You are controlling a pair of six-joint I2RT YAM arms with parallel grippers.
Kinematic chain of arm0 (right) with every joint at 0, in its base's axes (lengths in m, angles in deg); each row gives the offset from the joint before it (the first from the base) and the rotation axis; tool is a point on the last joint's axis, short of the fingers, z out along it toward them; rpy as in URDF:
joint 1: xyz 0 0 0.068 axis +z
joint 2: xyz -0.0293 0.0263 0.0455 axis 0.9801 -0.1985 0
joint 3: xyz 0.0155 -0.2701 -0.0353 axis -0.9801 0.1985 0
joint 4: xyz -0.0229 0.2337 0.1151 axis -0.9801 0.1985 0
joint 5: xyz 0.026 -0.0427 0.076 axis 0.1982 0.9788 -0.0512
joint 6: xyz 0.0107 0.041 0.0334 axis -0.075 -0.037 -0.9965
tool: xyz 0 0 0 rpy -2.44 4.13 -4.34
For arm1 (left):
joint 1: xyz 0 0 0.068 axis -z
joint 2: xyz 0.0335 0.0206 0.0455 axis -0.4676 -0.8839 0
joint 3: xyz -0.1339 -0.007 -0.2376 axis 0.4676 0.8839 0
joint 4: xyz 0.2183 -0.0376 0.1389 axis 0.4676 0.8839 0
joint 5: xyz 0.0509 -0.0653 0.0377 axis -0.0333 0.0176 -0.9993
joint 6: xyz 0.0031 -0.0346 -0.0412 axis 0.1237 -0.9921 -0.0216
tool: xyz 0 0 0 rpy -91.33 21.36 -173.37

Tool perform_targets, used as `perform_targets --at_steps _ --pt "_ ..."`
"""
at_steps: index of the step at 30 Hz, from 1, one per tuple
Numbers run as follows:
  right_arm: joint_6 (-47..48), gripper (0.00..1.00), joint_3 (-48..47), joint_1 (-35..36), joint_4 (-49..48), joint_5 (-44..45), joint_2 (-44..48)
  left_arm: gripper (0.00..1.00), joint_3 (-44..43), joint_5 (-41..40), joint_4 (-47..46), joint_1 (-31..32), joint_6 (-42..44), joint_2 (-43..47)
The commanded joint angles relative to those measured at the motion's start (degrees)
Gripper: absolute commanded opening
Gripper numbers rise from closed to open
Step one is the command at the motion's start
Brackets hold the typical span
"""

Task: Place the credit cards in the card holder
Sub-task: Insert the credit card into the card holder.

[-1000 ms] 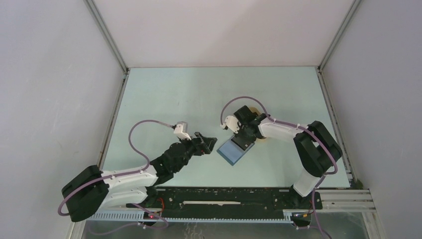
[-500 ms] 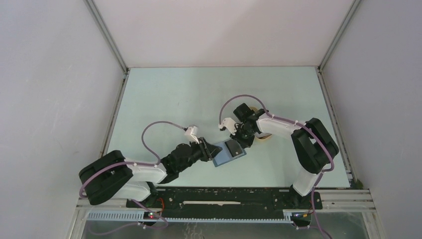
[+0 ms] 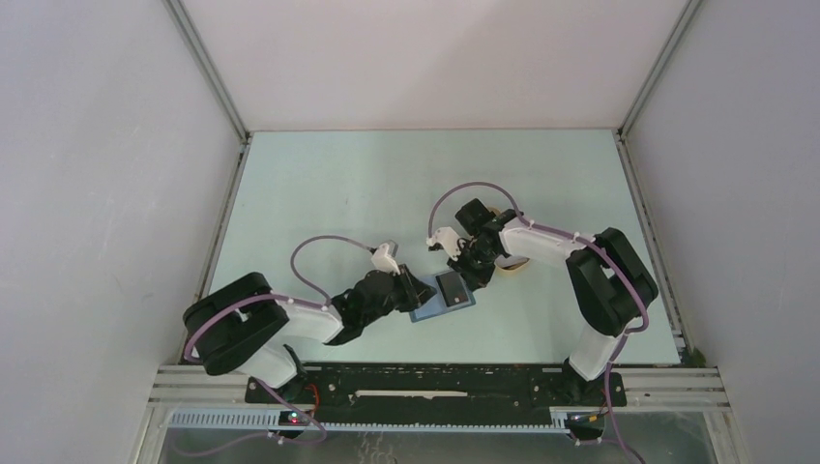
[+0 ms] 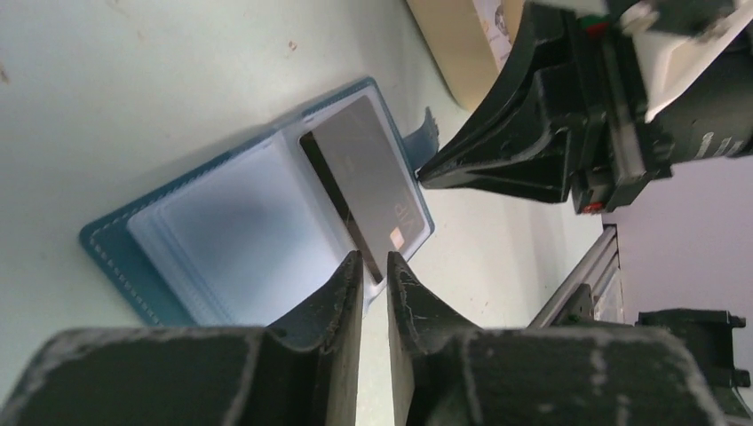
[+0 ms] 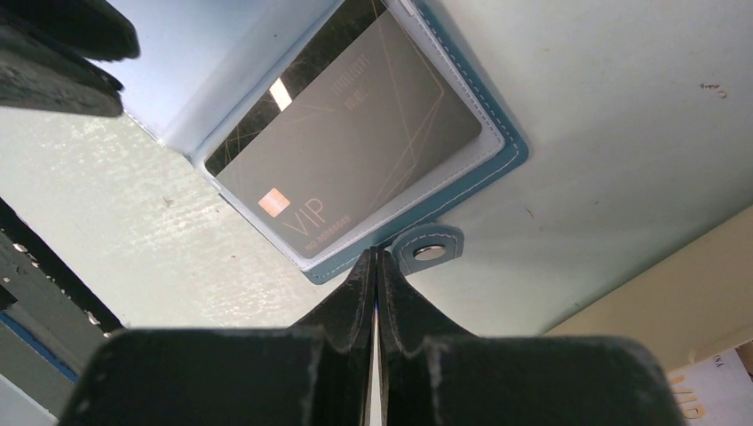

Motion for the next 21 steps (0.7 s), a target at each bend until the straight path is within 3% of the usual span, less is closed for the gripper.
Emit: perform_targets --at_steps 1,21 --pt "-1.3 0.07 -2.1 -0.3 -0.4 0.6 -1.2 0.2 -6.0 -3.1 5.5 -0.3 1.4 -1.2" --pt "-1.8 0.07 -2.5 -0.2 -0.2 1.0 -2.0 0.21 -15.2 -4.6 13.9 -0.4 3.2 -8.8"
